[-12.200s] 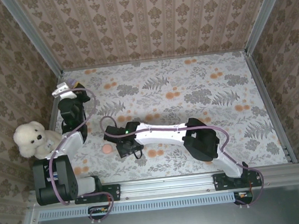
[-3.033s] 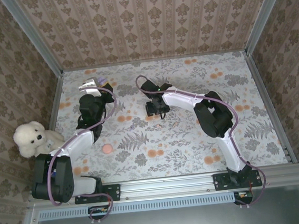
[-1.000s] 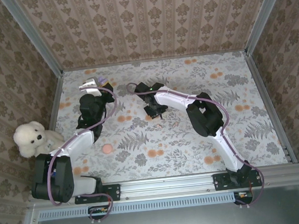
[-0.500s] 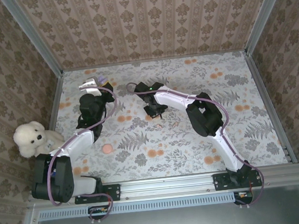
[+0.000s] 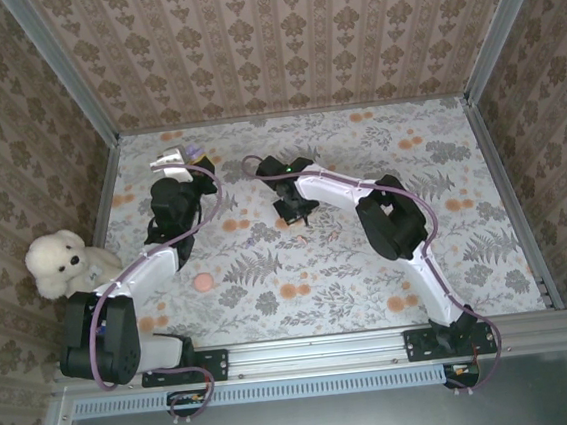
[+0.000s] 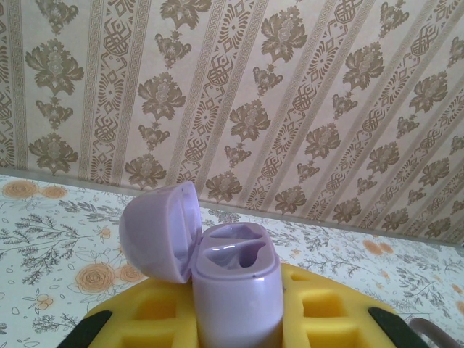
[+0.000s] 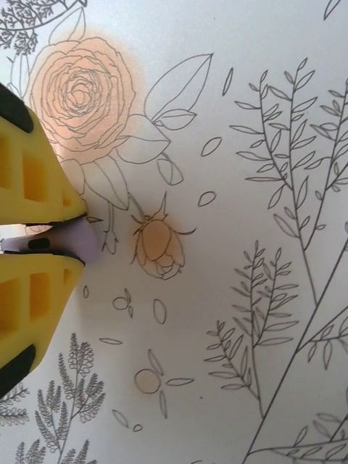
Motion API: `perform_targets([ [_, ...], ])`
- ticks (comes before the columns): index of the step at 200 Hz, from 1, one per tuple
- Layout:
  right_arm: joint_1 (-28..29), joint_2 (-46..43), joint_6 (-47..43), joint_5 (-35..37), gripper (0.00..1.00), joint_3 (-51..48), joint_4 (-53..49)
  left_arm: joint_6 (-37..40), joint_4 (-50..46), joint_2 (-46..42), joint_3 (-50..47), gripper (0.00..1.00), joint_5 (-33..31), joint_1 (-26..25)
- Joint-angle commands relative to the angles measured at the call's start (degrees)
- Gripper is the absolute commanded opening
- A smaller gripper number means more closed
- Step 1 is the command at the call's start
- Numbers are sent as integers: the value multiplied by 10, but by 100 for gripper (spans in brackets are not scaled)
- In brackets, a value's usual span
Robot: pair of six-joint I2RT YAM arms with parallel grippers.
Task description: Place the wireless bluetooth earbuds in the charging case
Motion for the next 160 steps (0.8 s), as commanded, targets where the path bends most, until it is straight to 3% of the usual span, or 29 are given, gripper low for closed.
perform_targets([
  [1, -6, -56, 30, 5, 12, -28, 33, 16, 21, 1, 7, 0, 12, -5],
  [73, -21, -171, 67, 10, 12, -97, 107, 24, 76, 8, -12, 0, 52, -8],
  [160, -26, -142, 62, -15, 12, -147, 122, 25, 73, 19, -2, 0, 50, -16],
])
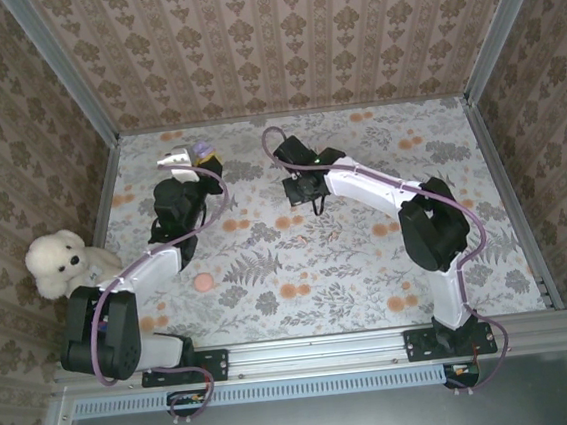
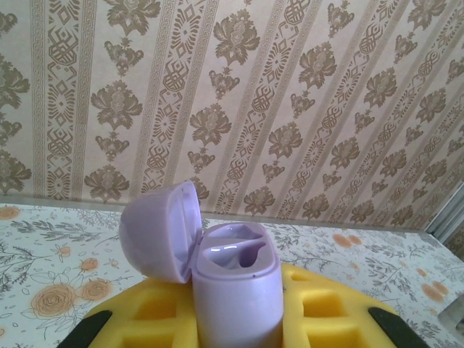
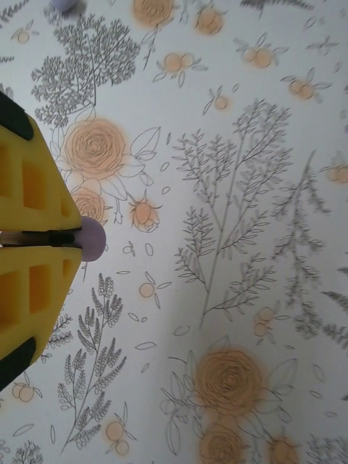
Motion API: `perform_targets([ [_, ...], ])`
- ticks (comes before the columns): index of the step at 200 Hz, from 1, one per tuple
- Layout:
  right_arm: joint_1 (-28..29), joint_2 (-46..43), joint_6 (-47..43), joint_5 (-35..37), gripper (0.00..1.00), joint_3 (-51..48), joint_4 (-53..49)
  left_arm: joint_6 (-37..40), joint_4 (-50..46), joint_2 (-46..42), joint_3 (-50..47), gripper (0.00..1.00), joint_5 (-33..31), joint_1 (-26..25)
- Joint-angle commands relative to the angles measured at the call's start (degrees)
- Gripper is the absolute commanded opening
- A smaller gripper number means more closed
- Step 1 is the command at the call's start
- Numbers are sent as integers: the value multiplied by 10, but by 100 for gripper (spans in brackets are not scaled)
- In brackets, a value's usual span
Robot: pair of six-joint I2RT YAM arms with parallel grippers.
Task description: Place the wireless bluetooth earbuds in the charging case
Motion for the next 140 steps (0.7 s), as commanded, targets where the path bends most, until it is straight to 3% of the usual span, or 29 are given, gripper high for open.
perform_targets([
  [1, -2, 19, 8, -11, 12, -23, 10, 10, 25, 4, 3, 0, 7, -5],
  [97, 5, 42, 10, -14, 12, -81, 31, 10, 25, 11, 9, 0, 4, -7],
  [140, 5, 45, 13, -12, 31, -61, 0, 7, 28, 13, 9, 0, 4, -9],
])
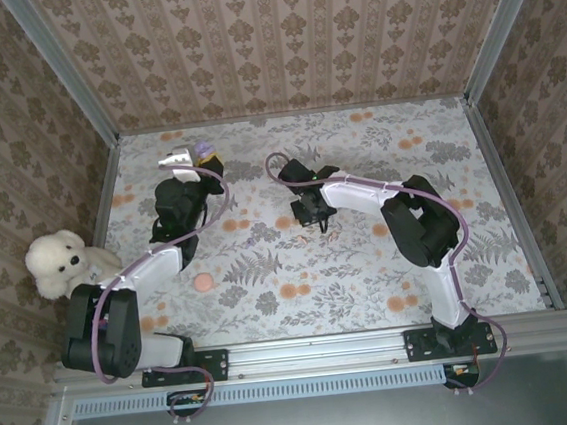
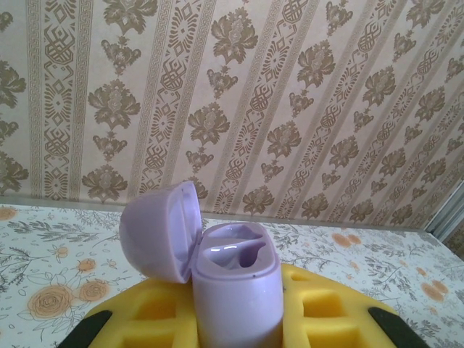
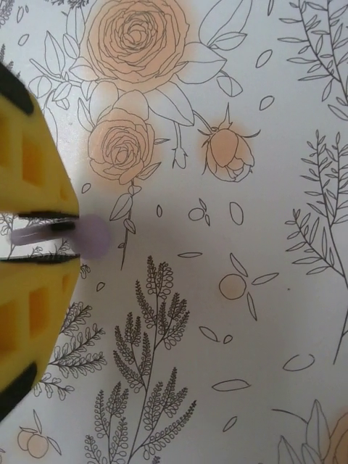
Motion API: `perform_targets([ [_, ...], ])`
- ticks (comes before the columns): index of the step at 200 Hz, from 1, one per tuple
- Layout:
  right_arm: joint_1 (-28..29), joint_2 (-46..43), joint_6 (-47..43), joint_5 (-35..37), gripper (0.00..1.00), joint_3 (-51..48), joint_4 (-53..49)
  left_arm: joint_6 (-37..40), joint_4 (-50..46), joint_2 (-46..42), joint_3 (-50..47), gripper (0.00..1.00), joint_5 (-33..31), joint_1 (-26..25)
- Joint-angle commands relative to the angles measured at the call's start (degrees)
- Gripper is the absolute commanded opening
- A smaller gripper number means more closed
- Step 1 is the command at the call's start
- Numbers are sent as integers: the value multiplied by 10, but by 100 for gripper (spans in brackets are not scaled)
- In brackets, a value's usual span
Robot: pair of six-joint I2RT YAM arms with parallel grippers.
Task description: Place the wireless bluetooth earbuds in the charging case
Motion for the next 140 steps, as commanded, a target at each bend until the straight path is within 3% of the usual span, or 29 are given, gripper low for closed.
perform_targets([
  [1, 4, 10, 7, -1, 32, 16, -22, 6, 20, 6, 9, 0, 4, -4],
  [61, 1, 60, 21, 0, 39, 141, -152, 8, 20, 5, 11, 0, 2, -6],
  [140, -3, 111, 13, 5, 39, 188, -196, 8, 24, 0, 10, 0, 1, -7],
])
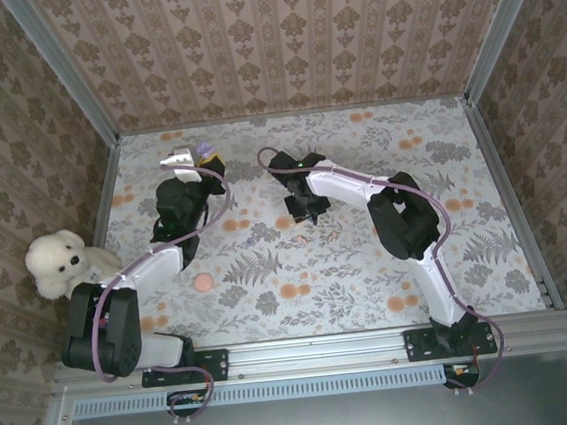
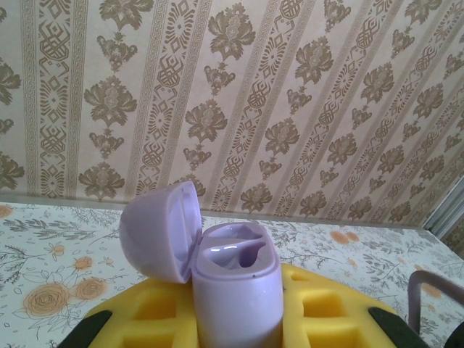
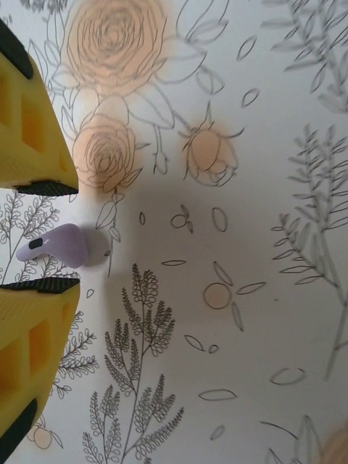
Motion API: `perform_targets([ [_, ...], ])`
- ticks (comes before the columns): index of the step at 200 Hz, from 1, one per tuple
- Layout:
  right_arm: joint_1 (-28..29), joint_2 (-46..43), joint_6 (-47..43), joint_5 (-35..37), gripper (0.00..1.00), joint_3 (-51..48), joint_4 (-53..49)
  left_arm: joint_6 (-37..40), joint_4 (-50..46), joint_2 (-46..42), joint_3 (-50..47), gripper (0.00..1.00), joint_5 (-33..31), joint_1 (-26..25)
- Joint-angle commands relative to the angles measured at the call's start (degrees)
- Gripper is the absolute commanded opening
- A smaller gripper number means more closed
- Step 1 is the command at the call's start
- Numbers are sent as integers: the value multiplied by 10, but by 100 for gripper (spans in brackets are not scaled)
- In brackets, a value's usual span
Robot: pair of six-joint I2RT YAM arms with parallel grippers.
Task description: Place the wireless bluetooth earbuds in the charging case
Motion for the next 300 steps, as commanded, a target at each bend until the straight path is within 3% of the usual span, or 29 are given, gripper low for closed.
perform_targets([
  [1, -3, 19, 4, 6, 39, 27, -39, 8, 24, -2, 10, 0, 1, -3],
  [174, -3, 54, -6, 26, 33, 38, -50, 6, 32, -1, 9, 0, -1, -4],
  [300, -3, 21, -17, 33, 30, -2, -40, 6, 31, -1, 11, 0, -1, -4],
])
